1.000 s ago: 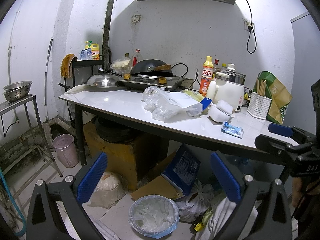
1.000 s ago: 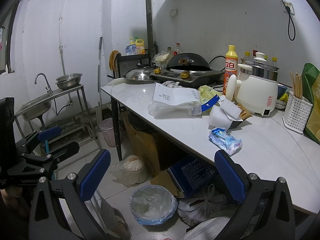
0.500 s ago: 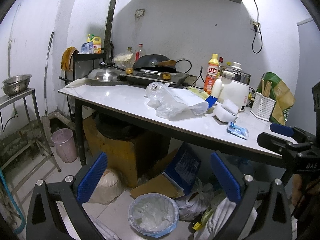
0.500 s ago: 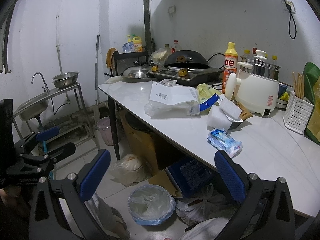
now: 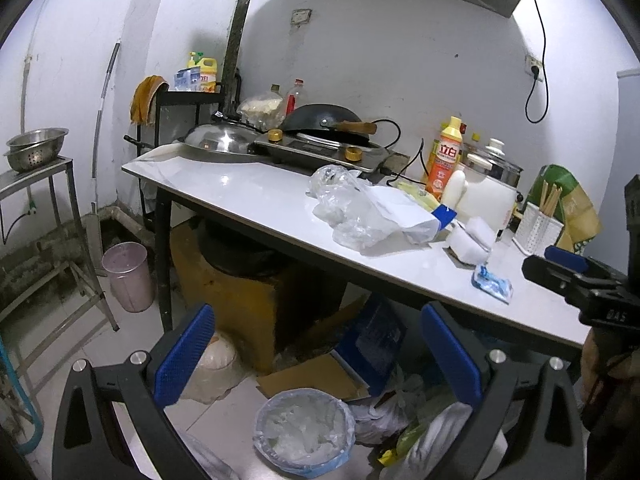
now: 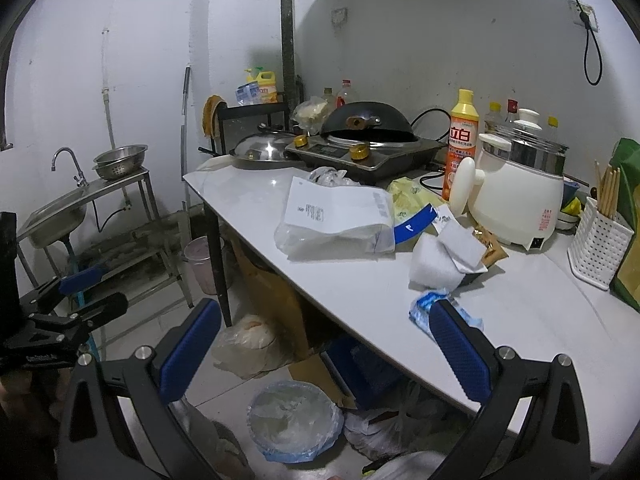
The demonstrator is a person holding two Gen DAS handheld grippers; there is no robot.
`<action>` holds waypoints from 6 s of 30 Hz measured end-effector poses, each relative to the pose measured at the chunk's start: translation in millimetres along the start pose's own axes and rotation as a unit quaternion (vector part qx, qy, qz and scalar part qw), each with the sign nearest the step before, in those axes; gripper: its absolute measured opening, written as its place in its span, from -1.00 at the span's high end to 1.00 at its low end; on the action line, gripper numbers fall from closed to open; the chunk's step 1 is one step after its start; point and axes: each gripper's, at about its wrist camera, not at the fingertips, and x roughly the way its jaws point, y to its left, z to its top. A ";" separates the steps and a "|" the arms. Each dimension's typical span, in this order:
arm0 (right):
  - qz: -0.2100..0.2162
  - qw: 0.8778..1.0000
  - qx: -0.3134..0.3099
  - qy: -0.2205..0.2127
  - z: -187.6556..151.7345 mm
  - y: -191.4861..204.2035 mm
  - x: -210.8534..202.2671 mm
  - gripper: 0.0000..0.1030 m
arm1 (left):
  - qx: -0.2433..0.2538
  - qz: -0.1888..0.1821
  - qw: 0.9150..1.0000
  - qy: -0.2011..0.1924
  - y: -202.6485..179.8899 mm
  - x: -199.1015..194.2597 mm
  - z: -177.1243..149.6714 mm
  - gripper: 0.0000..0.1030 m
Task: Collect trash
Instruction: 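Reach the right gripper to the white printed document sleeve and grasp it, then lift the white sleeve with the right gripper while the left gripper grasps the clear plastic bag, then carry the plastic bag and white sleeve down over the floor trash bin with both grippers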
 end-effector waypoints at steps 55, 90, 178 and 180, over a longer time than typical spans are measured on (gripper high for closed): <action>0.041 0.989 0.048 0.135 88.0 -61.2 239.0 0.01 | -0.044 0.011 0.998 0.042 68.3 159.0 65.3 -0.99; 0.081 0.977 0.135 0.145 69.5 -73.4 231.4 -0.67 | -0.044 0.012 0.998 0.046 65.9 165.0 67.7 -0.99; 0.036 0.996 0.045 -0.066 60.5 -51.3 -19.4 0.95 | 0.073 -0.021 0.995 0.061 -24.1 82.4 54.7 0.68; 0.040 0.997 0.041 -0.059 52.1 -45.0 -19.8 0.95 | 0.071 -0.019 0.995 0.072 -19.9 81.9 41.9 0.68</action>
